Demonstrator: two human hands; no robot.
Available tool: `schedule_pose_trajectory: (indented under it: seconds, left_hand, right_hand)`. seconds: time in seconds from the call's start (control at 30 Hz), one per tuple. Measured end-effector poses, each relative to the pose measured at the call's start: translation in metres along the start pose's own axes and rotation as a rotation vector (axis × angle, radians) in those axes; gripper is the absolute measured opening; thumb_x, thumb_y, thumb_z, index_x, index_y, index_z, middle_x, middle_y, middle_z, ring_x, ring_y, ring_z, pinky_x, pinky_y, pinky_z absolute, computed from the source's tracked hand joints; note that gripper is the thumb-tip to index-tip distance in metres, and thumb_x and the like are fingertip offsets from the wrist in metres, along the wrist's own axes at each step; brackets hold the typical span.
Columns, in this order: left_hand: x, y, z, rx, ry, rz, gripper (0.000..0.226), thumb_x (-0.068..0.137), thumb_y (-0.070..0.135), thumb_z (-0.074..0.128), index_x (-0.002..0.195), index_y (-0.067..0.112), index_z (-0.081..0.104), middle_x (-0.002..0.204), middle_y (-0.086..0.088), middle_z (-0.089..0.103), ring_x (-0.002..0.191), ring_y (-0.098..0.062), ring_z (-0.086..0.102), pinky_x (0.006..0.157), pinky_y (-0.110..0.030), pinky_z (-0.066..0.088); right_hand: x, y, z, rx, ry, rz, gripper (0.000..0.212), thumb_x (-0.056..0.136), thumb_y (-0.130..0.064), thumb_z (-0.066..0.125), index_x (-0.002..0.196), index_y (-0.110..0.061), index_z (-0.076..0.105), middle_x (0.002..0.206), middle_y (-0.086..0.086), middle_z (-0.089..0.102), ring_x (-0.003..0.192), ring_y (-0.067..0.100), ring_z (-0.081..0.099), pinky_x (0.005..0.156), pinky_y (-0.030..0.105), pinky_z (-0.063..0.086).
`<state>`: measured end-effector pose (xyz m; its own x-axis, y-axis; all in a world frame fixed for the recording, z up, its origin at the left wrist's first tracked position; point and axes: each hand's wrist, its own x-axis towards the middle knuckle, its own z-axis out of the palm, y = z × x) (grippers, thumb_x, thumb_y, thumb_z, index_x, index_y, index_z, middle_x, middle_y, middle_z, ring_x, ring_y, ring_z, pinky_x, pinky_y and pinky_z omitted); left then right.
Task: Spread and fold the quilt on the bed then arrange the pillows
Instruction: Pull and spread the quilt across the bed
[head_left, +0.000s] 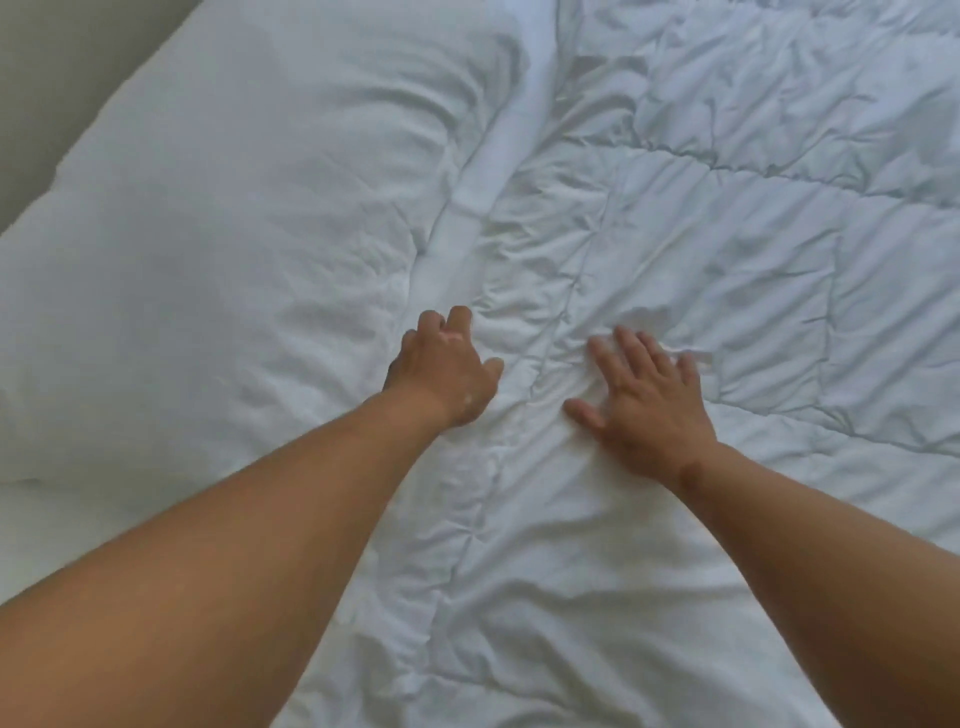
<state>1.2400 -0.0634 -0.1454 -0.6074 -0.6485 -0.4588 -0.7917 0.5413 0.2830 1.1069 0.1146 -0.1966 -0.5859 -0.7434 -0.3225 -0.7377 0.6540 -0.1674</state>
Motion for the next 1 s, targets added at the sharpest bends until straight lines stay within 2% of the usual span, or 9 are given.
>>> schedule_pose_trajectory:
  seconds: [0.1,0.27,0.43,0.5,0.6,0.77,0.83,0.9,1.0]
  left_hand:
    - [0.060,0.018,0.002,-0.047,-0.023,-0.065,0.070,0.091,0.060,0.050,0.146,0.024,0.028,0.144,-0.011,0.034,0.130,-0.033,0.041,0.105,-0.043,0.040]
    - [0.160,0.071,-0.019,-0.139,0.091,-0.132,0.083,0.085,0.074,0.042,0.146,0.020,0.028,0.144,-0.012,0.040,0.129,-0.034,0.043,0.106,-0.046,0.040]
    - [0.236,0.134,-0.041,-0.170,0.170,-0.165,0.083,0.090,0.069,0.044,0.144,0.009,0.028,0.138,-0.016,0.050,0.126,-0.036,0.050,0.092,-0.040,0.043]
    - [0.258,0.146,-0.042,-0.187,0.167,-0.158,0.082,0.090,0.069,0.044,0.142,0.005,0.034,0.136,-0.016,0.053,0.124,-0.035,0.052,0.086,-0.035,0.041]
    - [0.274,0.149,-0.048,-0.189,0.113,-0.123,0.073,0.094,0.062,0.046,0.133,0.001,0.049,0.133,-0.017,0.056,0.121,-0.035,0.054,0.097,-0.036,0.045]
    - [0.280,0.090,-0.078,-0.146,0.364,-0.191,0.057,0.092,0.049,0.058,0.131,0.009,0.049,0.135,-0.021,0.055,0.126,-0.037,0.051,0.100,-0.037,0.041]
    - [0.289,0.093,-0.075,-0.085,0.244,-0.232,0.075,0.083,0.052,0.067,0.138,0.008,0.040,0.142,-0.020,0.050,0.130,-0.036,0.049,0.104,-0.037,0.040]
    - [0.312,0.116,-0.081,-0.113,0.204,-0.259,0.096,0.071,0.057,0.072,0.144,0.011,0.030,0.146,-0.018,0.045,0.132,-0.036,0.047,0.108,-0.040,0.041]
    - [0.361,0.160,-0.106,-0.241,0.236,-0.186,0.093,0.079,0.065,0.060,0.147,0.009,0.028,0.146,-0.020,0.045,0.131,-0.039,0.047,0.108,-0.044,0.040]
  right_hand:
    - [0.037,0.034,-0.008,0.002,0.017,0.027,0.087,0.086,-0.080,0.019,0.159,-0.036,0.003,0.169,-0.003,-0.002,0.156,0.021,-0.001,0.123,0.057,0.004]
    - [0.101,0.076,-0.020,0.051,0.101,0.063,0.089,0.083,-0.085,0.008,0.159,-0.038,-0.003,0.169,-0.006,-0.008,0.155,0.016,-0.008,0.123,0.057,0.000]
    - [0.133,0.093,-0.015,0.035,0.162,0.045,0.087,0.087,-0.084,0.007,0.159,-0.037,-0.007,0.168,-0.008,-0.013,0.155,0.013,-0.011,0.123,0.055,-0.007]
    - [0.135,0.093,-0.011,0.028,0.182,0.049,0.086,0.088,-0.083,0.009,0.159,-0.037,-0.004,0.168,-0.008,-0.011,0.155,0.013,-0.009,0.123,0.055,-0.006]
    - [0.134,0.094,-0.010,0.029,0.177,0.042,0.087,0.088,-0.083,0.015,0.160,-0.036,0.004,0.169,-0.006,-0.004,0.155,0.015,-0.005,0.123,0.055,-0.004]
    - [0.176,0.095,-0.046,0.095,0.345,-0.004,0.084,0.086,-0.078,0.032,0.153,-0.028,0.035,0.164,0.005,0.029,0.151,0.025,0.025,0.120,0.063,0.016]
    - [0.215,0.101,-0.078,0.147,0.341,0.075,0.085,0.085,-0.080,0.028,0.156,-0.033,0.025,0.167,0.003,0.016,0.154,0.024,0.013,0.122,0.060,0.008]
    - [0.246,0.109,-0.095,0.164,0.199,0.145,0.087,0.086,-0.083,0.020,0.159,-0.038,0.006,0.169,-0.002,-0.003,0.156,0.020,-0.005,0.122,0.059,-0.003]
    - [0.262,0.116,-0.075,0.059,0.103,0.163,0.088,0.085,-0.084,0.011,0.158,-0.038,-0.008,0.168,-0.003,-0.014,0.154,0.019,-0.017,0.121,0.060,-0.008]
